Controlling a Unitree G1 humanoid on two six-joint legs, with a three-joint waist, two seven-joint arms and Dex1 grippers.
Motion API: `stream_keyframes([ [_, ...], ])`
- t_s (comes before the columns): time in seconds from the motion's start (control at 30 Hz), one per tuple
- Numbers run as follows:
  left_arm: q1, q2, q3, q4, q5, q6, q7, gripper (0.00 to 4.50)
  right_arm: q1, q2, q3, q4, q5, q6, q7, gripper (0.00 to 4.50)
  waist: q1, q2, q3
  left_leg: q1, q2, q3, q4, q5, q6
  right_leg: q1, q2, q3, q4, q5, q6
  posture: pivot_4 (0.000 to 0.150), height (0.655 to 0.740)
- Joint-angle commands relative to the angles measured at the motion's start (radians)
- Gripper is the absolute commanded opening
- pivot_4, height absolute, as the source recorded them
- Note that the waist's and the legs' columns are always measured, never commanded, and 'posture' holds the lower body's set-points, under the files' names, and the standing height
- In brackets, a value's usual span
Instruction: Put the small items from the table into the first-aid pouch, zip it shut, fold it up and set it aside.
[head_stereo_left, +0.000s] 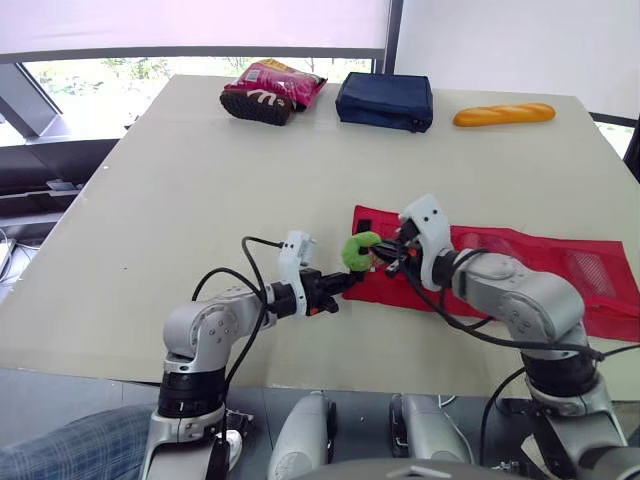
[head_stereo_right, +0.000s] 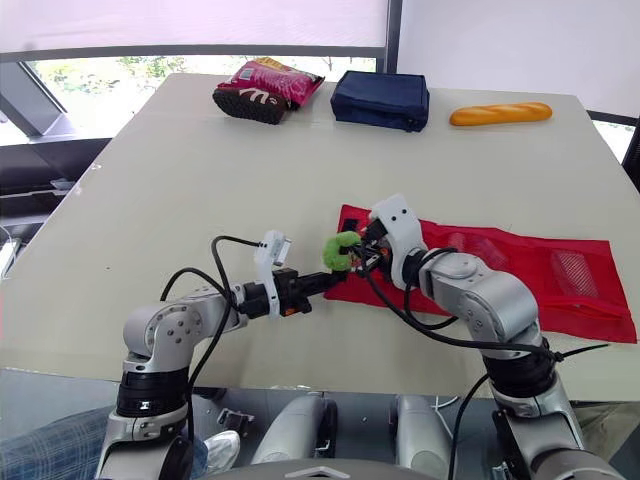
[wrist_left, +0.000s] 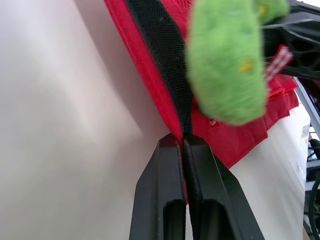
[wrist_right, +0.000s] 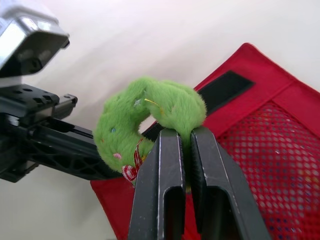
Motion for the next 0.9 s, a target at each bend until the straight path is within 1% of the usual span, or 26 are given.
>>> stream_keyframes([
  [0.03, -0.012, -0.008, 0.05, 0.007, -0.025, 0.003, 0.023, 0.0, 0.054, 0.003, -0.131, -0.097, 0.059, -0.045, 0.015, 0.09, 0.0, 0.0, 0.0, 0.0, 0.0, 0.0, 0.0, 0.0, 0.0, 0.0, 0.0, 0.0, 0.0, 0.0, 0.0, 0.15, 0.7164],
  [0.23, -0.02, -0.027, 0.098, 0.028, -0.044, 0.024, 0.07, 0.0, 0.213, -0.038, -0.244, -0.178, 0.133, -0.089, 0.075, 0.09, -0.001, 0.0, 0.0, 0.0, 0.0, 0.0, 0.0, 0.0, 0.0, 0.0, 0.001, 0.0, 0.0, 0.0, 0.0, 0.15, 0.7164],
  [0.4, -0.026, -0.008, 0.116, 0.049, -0.048, 0.018, 0.079, 0.0, 0.318, -0.068, -0.317, -0.208, 0.17, -0.151, 0.096, 0.09, -0.002, 0.0, 0.0, 0.001, 0.0, 0.0, 0.0, 0.0, 0.0, 0.0, 0.001, 0.001, 0.0, 0.0, 0.0, 0.15, 0.7164],
  [0.5, -0.028, 0.012, 0.123, 0.066, -0.042, -0.001, 0.073, 0.0, 0.373, -0.089, -0.356, -0.205, 0.162, -0.186, 0.094, 0.09, -0.001, 0.0, 0.0, 0.001, 0.001, 0.0, 0.0, 0.0, 0.0, 0.0, 0.002, 0.001, 0.0, 0.0, 0.0, 0.15, 0.7164],
  [0.6, -0.02, 0.068, 0.103, 0.074, -0.024, -0.047, 0.018, 0.0, 0.431, -0.106, -0.402, -0.207, 0.162, -0.215, 0.09, 0.09, -0.002, 0.0, 0.0, 0.001, 0.002, 0.0, 0.0, 0.0, 0.0, 0.0, 0.003, 0.001, 0.0, 0.0, 0.0, 0.15, 0.7164],
  [0.67, -0.025, 0.09, 0.116, 0.101, -0.033, -0.056, -0.004, 0.0, 0.462, -0.116, -0.438, -0.207, 0.171, -0.23, 0.085, 0.09, -0.003, 0.0, 0.0, 0.001, 0.002, 0.001, 0.0, 0.0, 0.0, 0.0, 0.004, 0.001, 0.0, 0.0, 0.0, 0.15, 0.7164],
  [0.9, -0.051, 0.214, 0.135, 0.198, -0.035, -0.14, -0.144, 0.0, 0.604, -0.208, -0.629, -0.146, 0.17, -0.293, 0.128, 0.09, 0.0, 0.001, 0.0, 0.002, 0.002, 0.002, 0.0, 0.0, 0.0, 0.0, 0.004, 0.002, 0.0, -0.003, -0.004, 0.15, 0.7164],
])
